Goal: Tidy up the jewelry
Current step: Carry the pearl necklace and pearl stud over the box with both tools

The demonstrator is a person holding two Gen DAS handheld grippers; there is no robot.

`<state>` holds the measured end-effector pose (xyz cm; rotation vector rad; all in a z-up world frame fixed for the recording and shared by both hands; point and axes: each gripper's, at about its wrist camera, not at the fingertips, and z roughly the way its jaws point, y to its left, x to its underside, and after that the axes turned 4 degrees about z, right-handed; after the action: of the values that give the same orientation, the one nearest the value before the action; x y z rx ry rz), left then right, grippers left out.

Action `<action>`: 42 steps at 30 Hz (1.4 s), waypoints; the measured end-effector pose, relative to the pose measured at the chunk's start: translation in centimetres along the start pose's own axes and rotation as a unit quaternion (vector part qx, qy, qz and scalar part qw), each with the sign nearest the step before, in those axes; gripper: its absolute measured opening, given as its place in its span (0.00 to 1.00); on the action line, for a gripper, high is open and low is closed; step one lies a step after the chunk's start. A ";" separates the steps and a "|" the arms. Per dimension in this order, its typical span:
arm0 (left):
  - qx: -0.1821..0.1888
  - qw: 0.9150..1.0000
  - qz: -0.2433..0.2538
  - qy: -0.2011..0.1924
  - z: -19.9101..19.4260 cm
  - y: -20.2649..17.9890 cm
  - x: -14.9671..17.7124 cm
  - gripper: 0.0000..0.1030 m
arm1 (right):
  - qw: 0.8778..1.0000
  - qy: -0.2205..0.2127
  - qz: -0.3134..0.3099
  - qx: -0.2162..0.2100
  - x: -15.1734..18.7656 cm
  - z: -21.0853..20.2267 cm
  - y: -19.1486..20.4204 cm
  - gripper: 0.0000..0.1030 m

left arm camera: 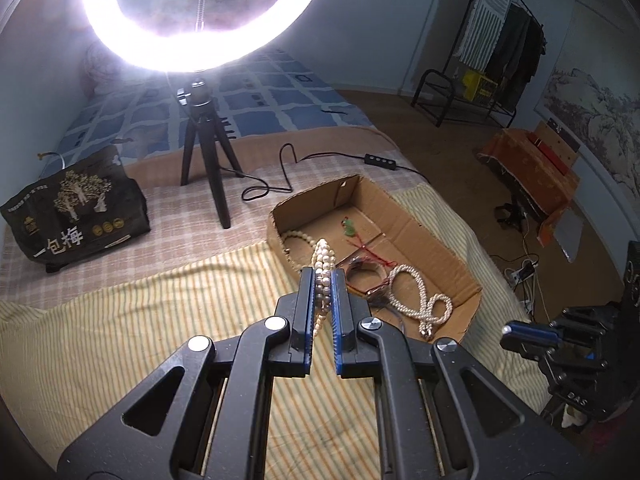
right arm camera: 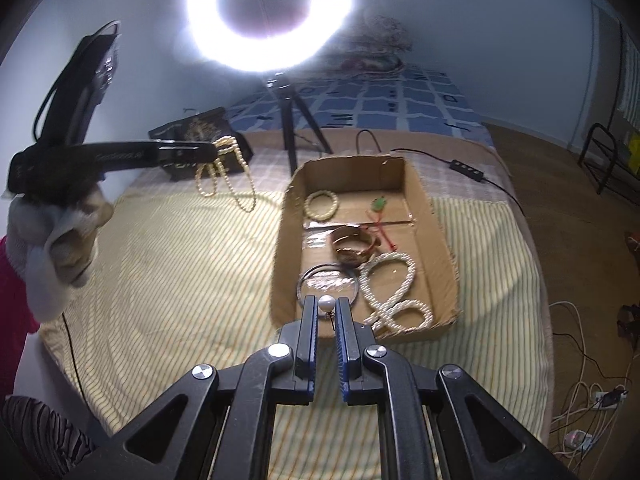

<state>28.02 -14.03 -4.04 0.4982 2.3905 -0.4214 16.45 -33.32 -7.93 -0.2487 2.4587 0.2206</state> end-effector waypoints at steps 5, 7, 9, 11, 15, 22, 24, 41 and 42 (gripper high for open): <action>0.004 1.000 0.000 -0.002 0.8 -0.7 -1.0 0.05 | 1.000 0.000 0.003 0.005 -1.1 0.9 -1.0 0.06; 0.006 1.000 0.002 -0.004 1.2 -0.9 -1.4 0.05 | 1.000 0.000 0.005 0.005 -1.6 1.4 -1.3 0.06; 0.006 1.000 0.003 -0.004 1.6 -1.2 -1.8 0.05 | 1.000 0.000 0.005 0.005 -1.8 1.6 -1.4 0.06; 0.007 1.000 0.004 -0.003 2.2 -1.4 -2.2 0.05 | 1.000 0.002 0.004 0.005 -2.3 2.1 -1.5 0.06; 0.006 1.000 0.007 0.001 3.4 -1.9 -2.6 0.05 | 1.000 0.005 0.002 0.006 -2.7 3.0 -1.7 0.06; 0.001 1.000 0.005 0.015 5.4 -1.7 -2.6 0.05 | 1.000 0.013 0.012 0.005 -3.1 4.4 -2.7 0.06; 0.000 1.000 0.003 0.017 5.8 -1.6 -2.6 0.05 | 1.000 0.014 0.017 0.006 -3.3 4.8 -3.1 0.06; 0.006 1.000 -0.003 0.030 7.9 -1.3 -2.6 0.05 | 0.999 0.014 0.029 0.019 -6.1 7.8 -4.6 0.06; 0.006 1.000 -0.004 0.031 7.9 -1.3 -2.6 0.05 | 0.999 0.013 0.029 0.021 -6.2 7.9 -4.5 0.07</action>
<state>33.54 -19.12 -7.95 0.5154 2.4505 -0.4305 26.95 -35.22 -10.58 -0.1630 2.4953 0.1922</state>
